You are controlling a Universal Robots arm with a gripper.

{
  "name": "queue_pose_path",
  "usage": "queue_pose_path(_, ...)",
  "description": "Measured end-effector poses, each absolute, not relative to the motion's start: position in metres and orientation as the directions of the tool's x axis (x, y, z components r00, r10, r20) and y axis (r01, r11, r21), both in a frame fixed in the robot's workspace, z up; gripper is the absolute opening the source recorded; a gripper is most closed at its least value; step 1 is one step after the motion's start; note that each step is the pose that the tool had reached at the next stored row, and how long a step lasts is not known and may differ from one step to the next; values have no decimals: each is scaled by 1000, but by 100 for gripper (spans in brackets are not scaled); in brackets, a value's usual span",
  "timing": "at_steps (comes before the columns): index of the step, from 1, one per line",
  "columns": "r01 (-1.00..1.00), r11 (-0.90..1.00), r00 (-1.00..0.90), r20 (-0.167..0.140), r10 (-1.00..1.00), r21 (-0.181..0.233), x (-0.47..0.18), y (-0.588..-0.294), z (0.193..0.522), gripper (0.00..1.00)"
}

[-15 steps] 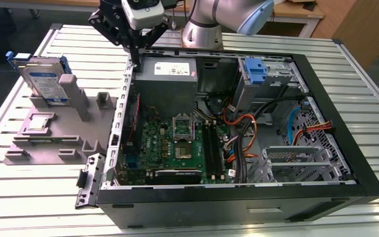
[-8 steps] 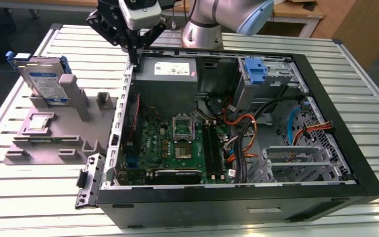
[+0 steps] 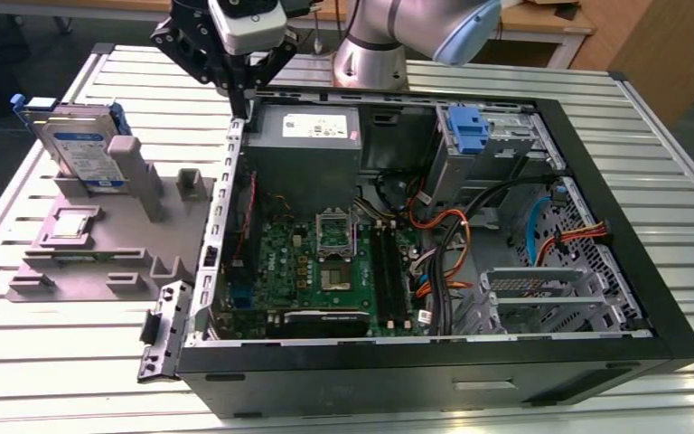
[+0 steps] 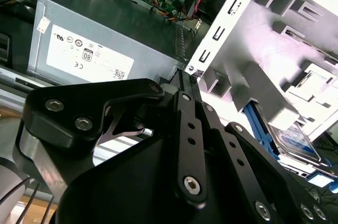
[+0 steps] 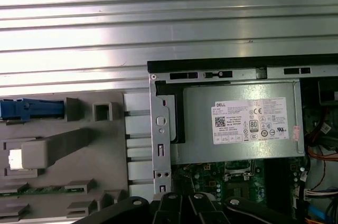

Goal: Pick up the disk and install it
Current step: 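Reach for the disk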

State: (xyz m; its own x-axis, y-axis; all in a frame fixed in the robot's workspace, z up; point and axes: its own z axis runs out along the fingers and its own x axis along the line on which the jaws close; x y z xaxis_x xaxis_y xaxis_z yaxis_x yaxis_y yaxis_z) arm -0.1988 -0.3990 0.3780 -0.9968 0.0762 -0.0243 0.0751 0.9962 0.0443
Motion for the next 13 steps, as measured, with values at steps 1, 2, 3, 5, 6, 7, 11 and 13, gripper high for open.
queue_pose_path(1,75,996,-997,-24,76,44,-200,-399,378,10)
queue_pose_path(2,75,996,-997,-24,76,44,-201,-399,378,10)
queue_pose_path(3,75,996,-997,-24,76,44,-202,-399,378,10)
queue_pose_path(5,75,996,-997,-24,76,44,-204,-399,378,10)
queue_pose_path(6,75,996,-997,-24,76,44,-205,-399,378,10)
queue_pose_path(7,75,996,-997,-24,76,44,-206,-399,378,10)
queue_pose_path(11,75,996,-997,-24,76,44,-210,-399,377,10)
queue_pose_path(13,75,996,-997,-24,76,44,-211,-399,377,10)
